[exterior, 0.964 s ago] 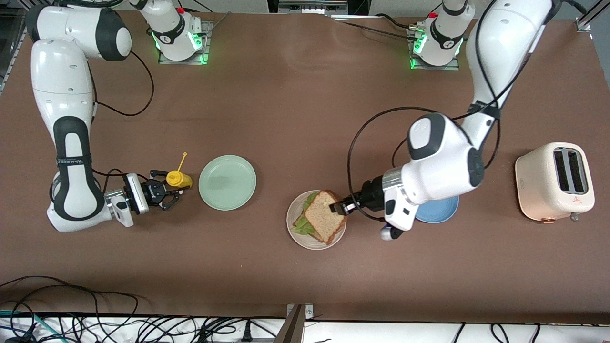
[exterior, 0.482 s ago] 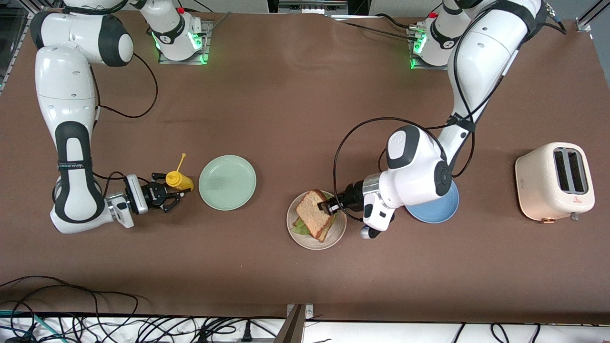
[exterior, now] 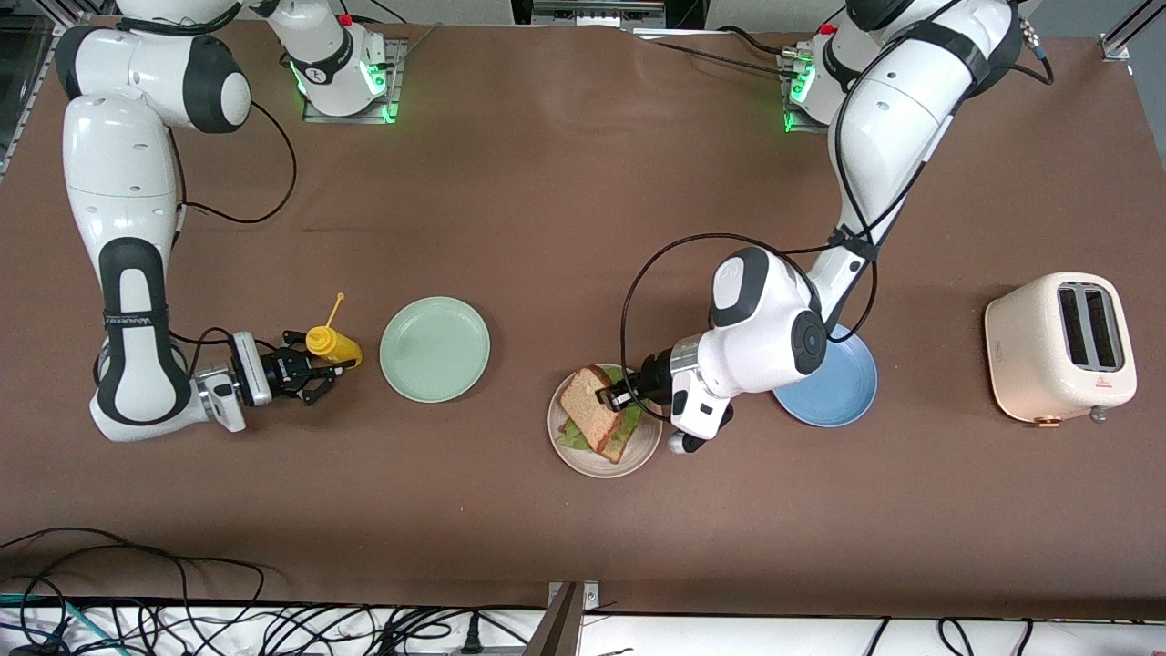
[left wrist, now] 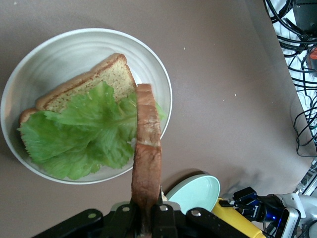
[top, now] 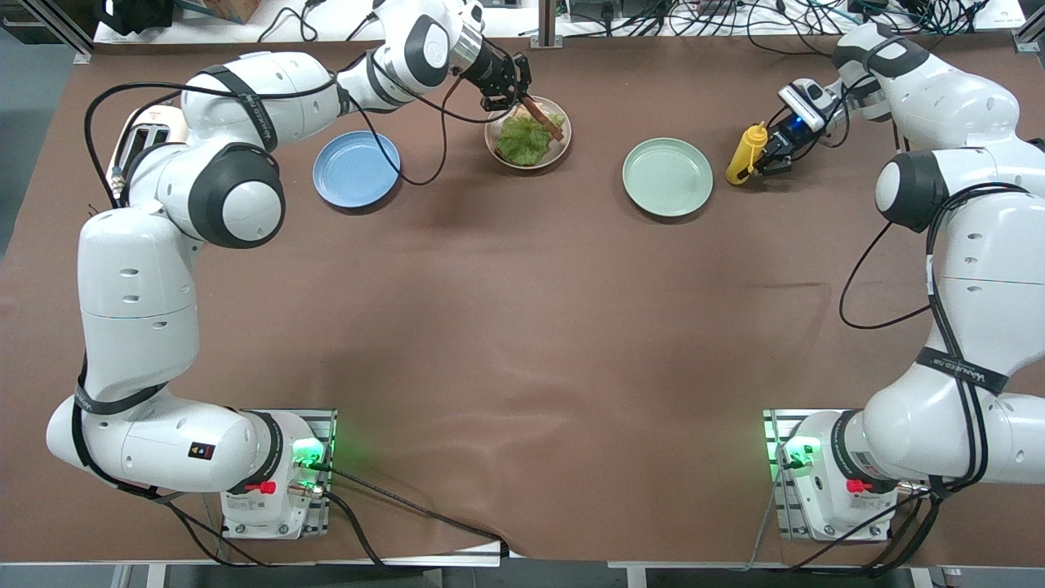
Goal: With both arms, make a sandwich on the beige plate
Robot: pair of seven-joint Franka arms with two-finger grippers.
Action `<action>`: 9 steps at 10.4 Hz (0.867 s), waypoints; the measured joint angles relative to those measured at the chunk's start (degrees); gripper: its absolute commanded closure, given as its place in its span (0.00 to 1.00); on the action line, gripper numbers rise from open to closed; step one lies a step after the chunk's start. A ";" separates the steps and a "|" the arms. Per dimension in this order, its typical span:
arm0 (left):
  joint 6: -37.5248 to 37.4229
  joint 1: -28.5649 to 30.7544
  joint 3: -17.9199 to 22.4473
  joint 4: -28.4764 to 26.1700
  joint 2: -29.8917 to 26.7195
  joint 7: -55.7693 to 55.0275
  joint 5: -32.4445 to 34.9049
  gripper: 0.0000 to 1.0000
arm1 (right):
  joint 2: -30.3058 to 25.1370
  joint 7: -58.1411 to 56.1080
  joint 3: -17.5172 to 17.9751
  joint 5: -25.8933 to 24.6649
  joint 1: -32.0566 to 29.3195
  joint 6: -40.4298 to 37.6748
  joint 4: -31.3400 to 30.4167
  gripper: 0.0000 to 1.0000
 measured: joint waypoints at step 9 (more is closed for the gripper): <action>-6.68 1.37 2.98 1.07 -0.33 0.36 4.47 0.06 | -4.21 -0.18 -4.43 -5.93 -0.10 2.58 1.34 0.00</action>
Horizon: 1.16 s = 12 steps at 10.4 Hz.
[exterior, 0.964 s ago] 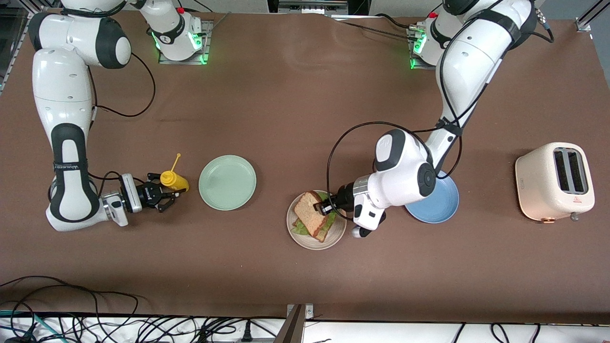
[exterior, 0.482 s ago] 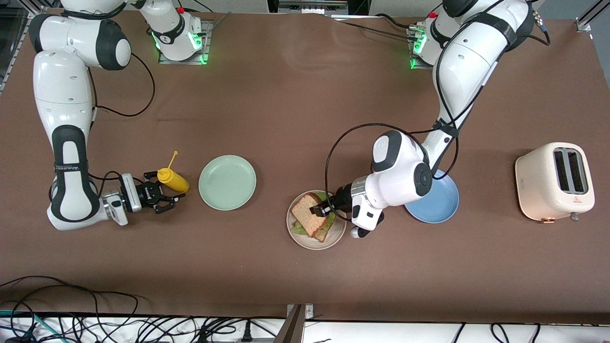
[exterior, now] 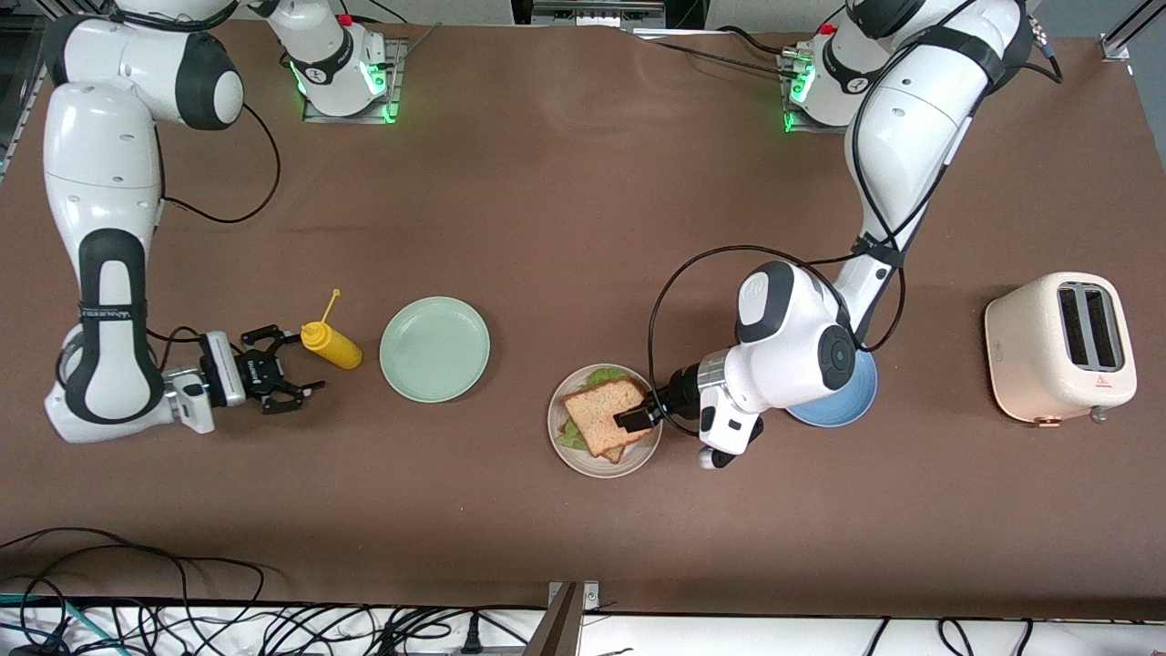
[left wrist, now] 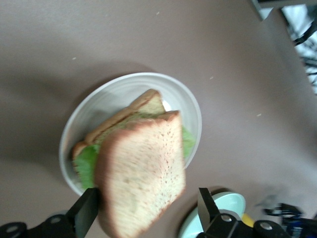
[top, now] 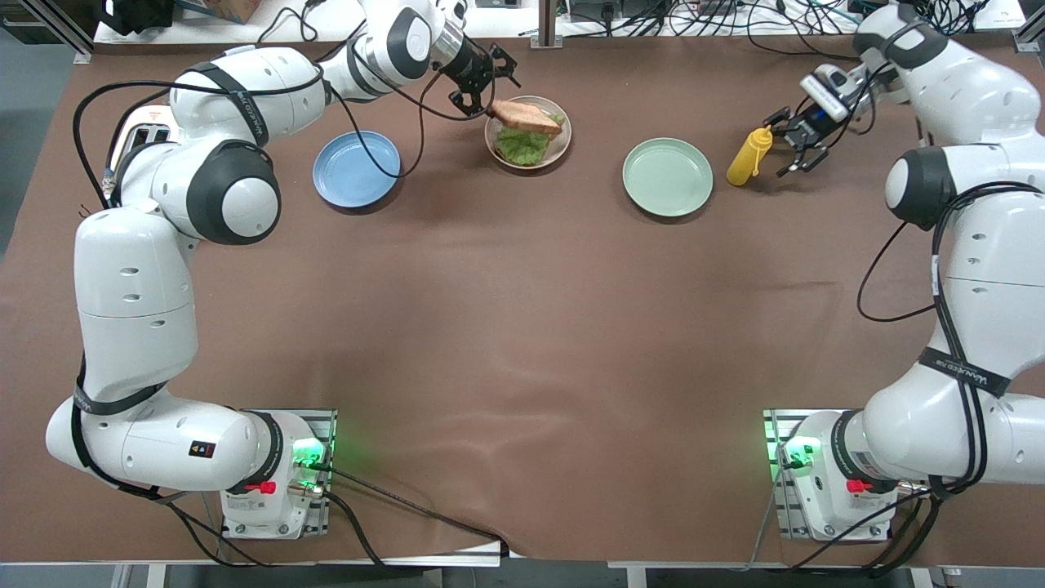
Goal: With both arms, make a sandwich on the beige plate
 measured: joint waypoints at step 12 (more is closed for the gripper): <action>-30.08 10.49 1.53 1.67 -15.49 3.01 20.34 0.00 | -48.27 85.66 2.55 -39.87 12.79 15.22 -27.39 0.00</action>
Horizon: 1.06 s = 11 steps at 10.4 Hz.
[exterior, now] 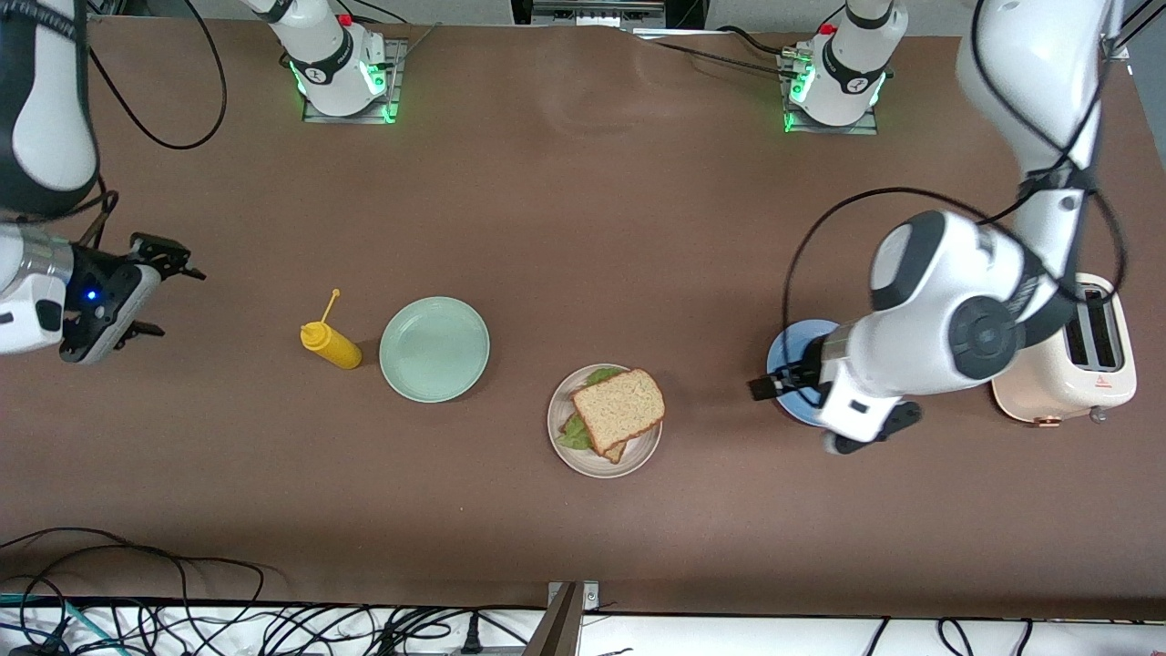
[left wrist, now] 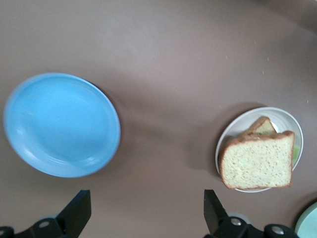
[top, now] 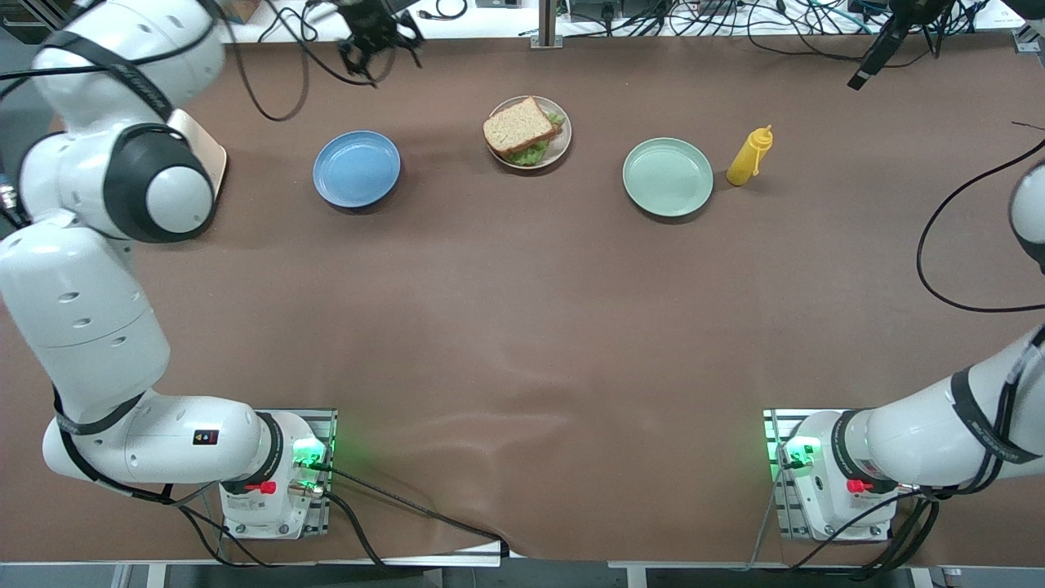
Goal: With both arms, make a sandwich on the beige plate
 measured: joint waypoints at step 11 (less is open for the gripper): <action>-12.20 17.28 0.78 -0.19 -14.13 18.24 10.36 0.00 | -4.73 31.62 4.67 -6.19 2.76 -3.36 -2.27 0.00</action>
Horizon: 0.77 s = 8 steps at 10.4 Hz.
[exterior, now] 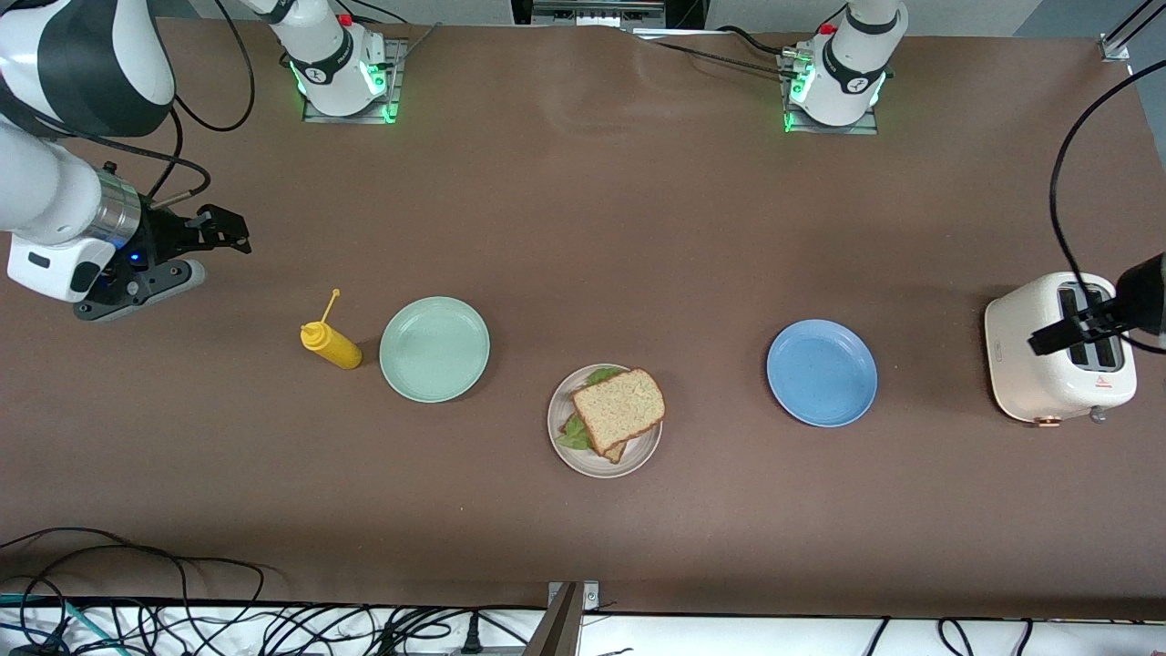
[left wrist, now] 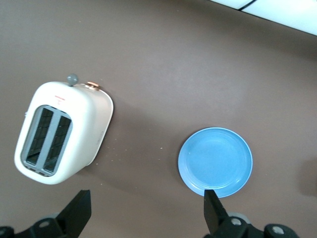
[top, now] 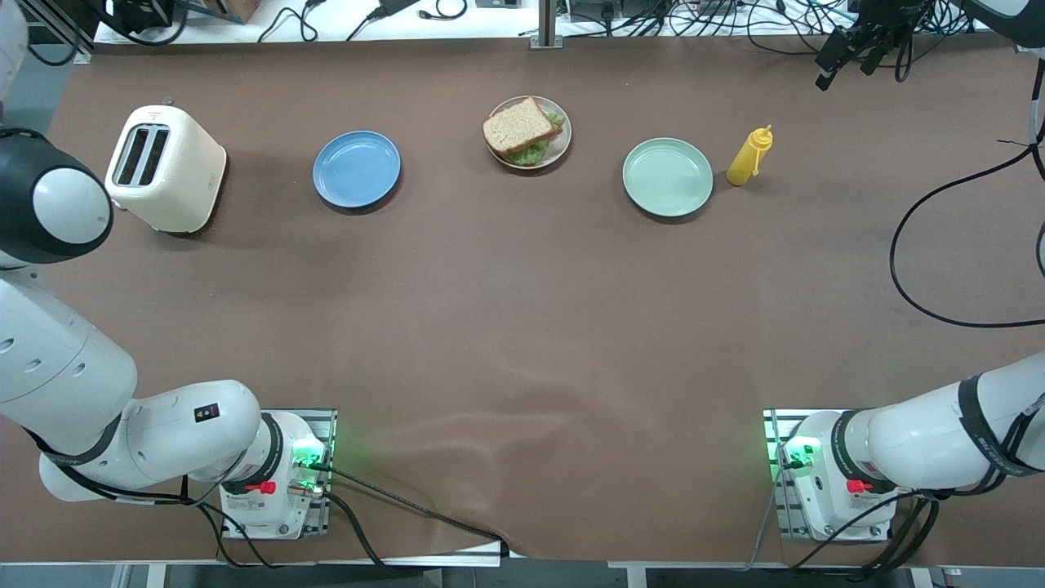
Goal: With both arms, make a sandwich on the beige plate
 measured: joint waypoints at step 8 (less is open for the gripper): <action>-0.02 -0.13 -0.33 -1.14 -0.01 0.16 0.00 0.00 | 0.11 10.04 -0.53 -2.87 -0.32 -4.60 8.05 0.00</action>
